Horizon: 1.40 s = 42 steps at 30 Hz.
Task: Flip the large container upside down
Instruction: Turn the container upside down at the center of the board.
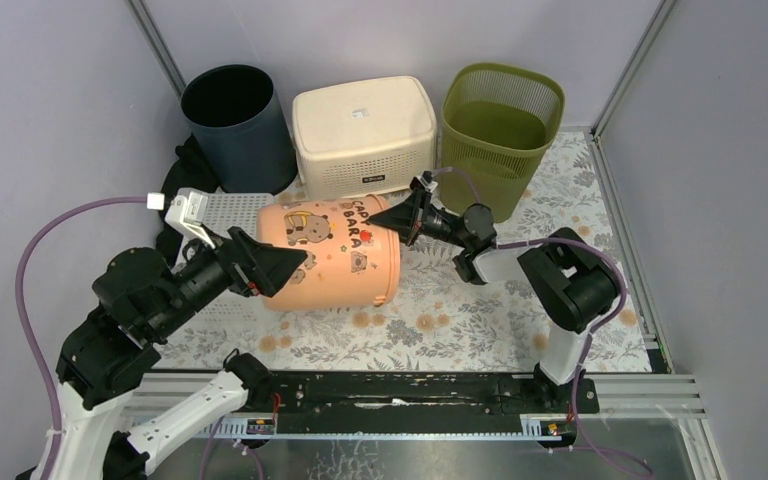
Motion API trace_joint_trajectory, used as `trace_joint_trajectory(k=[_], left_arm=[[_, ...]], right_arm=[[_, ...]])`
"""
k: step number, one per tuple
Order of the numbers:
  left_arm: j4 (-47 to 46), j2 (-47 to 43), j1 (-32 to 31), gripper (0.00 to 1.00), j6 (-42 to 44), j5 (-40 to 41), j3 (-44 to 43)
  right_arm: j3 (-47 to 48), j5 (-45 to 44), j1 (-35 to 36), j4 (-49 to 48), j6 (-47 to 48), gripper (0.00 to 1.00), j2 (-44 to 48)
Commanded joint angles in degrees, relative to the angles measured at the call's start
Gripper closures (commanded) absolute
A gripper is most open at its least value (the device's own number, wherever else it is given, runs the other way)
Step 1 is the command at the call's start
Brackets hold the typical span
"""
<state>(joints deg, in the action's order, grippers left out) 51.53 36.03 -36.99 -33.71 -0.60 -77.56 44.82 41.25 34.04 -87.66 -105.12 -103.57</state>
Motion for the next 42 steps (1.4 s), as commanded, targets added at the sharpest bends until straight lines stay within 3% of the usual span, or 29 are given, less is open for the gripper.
trace_joint_trajectory(k=[1, 17, 37, 42], left_arm=[[0.2, -0.4, -0.1, 0.00, 0.7, 1.6, -2.9], [-0.2, 0.3, -0.1, 0.00, 1.0, 1.7, -4.3], [-0.1, 0.8, -0.1, 0.00, 1.3, 1.4, -5.1], [0.2, 0.7, -0.1, 0.00, 1.4, 1.6, -5.2]], right_arm=[[4.4, -3.9, 2.1, -10.3, 0.7, 1.00, -1.1], [14.0, -7.2, 7.5, -10.4, 0.1, 1.00, -8.8], [17.8, -13.8, 11.8, -10.4, 0.6, 1.00, -16.4], [16.6, -13.7, 12.2, -10.5, 0.3, 0.92, -18.0]])
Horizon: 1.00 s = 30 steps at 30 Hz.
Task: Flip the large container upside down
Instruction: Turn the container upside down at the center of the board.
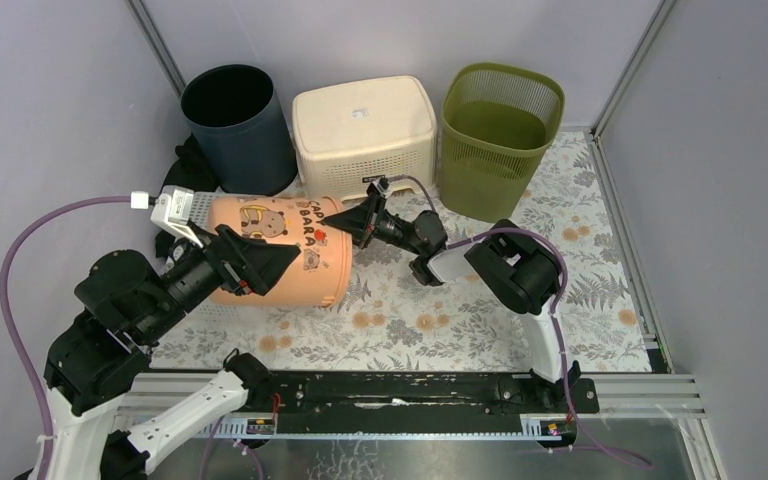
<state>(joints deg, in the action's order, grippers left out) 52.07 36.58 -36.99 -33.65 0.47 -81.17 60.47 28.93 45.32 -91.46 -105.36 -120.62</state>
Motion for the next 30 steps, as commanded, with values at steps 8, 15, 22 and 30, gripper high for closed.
trace_joint_trajectory(k=[8, 15, 22, 30], left_arm=[[-0.3, 0.3, -0.1, 0.00, 1.3, 0.8, -1.1], [-0.7, 0.2, -0.1, 0.00, 1.2, 0.7, -0.2], [-1.2, 0.1, -0.1, 0.00, 0.9, 0.6, 0.4], [-1.3, 0.1, -0.1, 0.00, 0.9, 0.5, 0.6]], right_arm=[[-3.4, -0.8, 0.9, -6.6, 1.9, 0.74, -1.3], [-6.6, -0.3, 0.9, -6.6, 2.8, 0.66, -1.9], [-9.8, -0.1, 0.8, -6.6, 3.6, 0.53, -1.9], [-13.1, -0.3, 0.4, -6.5, 4.5, 0.46, -1.8]])
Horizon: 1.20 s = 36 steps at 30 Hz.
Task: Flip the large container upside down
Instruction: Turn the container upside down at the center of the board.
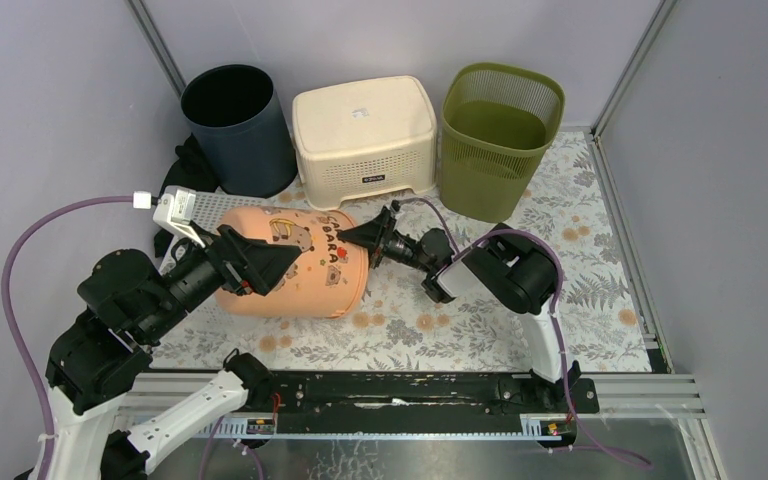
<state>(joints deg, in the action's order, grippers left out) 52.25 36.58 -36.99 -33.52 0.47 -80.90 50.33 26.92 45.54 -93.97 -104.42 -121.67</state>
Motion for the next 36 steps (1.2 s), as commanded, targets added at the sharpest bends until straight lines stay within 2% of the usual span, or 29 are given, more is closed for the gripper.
trace_joint_trajectory(k=[1, 20, 36], left_arm=[[-1.4, 0.1, -0.1, 0.00, 0.7, 0.5, 0.4], [-2.0, -0.2, -0.1, 0.00, 0.2, 0.1, 1.5], [-2.6, 0.0, -0.1, 0.00, 0.1, -0.4, 2.2]], right_arm=[[-3.4, 1.7, 0.1, -4.0, 3.7, 0.43, -0.6], [-9.0, 2.1, -1.5, -4.0, 5.5, 0.41, 0.3], [-12.1, 2.3, -2.9, -4.0, 6.5, 0.47, -0.1]])
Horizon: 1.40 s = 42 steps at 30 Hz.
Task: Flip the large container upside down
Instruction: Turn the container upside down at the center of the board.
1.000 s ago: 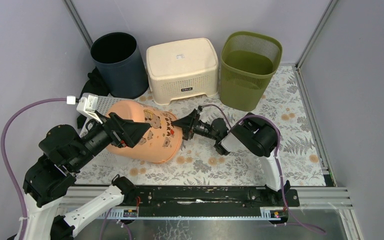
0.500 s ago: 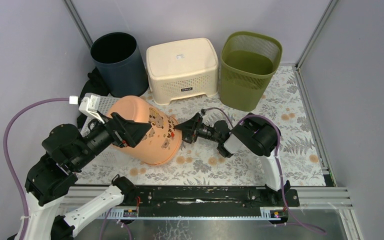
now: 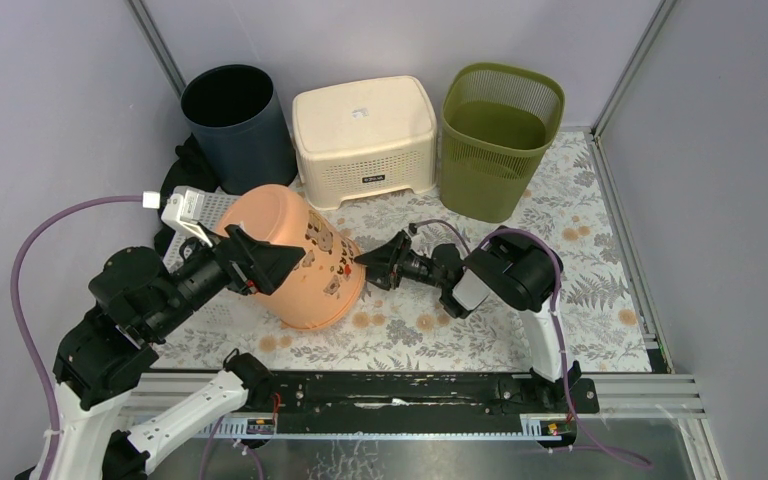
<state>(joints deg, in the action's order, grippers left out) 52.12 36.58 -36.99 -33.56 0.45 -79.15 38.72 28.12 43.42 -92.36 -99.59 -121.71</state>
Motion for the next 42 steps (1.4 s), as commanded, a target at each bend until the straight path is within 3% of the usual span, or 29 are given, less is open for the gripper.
trace_joint_trajectory(k=[1, 19, 42], left_arm=[[-2.5, 0.0, -0.1, 0.00, 0.2, -0.4, 0.5], [-3.0, 0.4, -0.1, 0.00, 0.2, -0.6, 1.1], [-4.6, 1.2, 0.0, 0.00, -0.3, -1.4, 3.9]], right_arm=[[-0.7, 1.1, -0.8, -5.6, 1.7, 0.47, -0.1], [-3.2, 1.4, -2.5, -5.5, 2.6, 0.52, -1.8], [-8.5, 2.7, -5.6, -5.0, 4.7, 0.38, -2.6]])
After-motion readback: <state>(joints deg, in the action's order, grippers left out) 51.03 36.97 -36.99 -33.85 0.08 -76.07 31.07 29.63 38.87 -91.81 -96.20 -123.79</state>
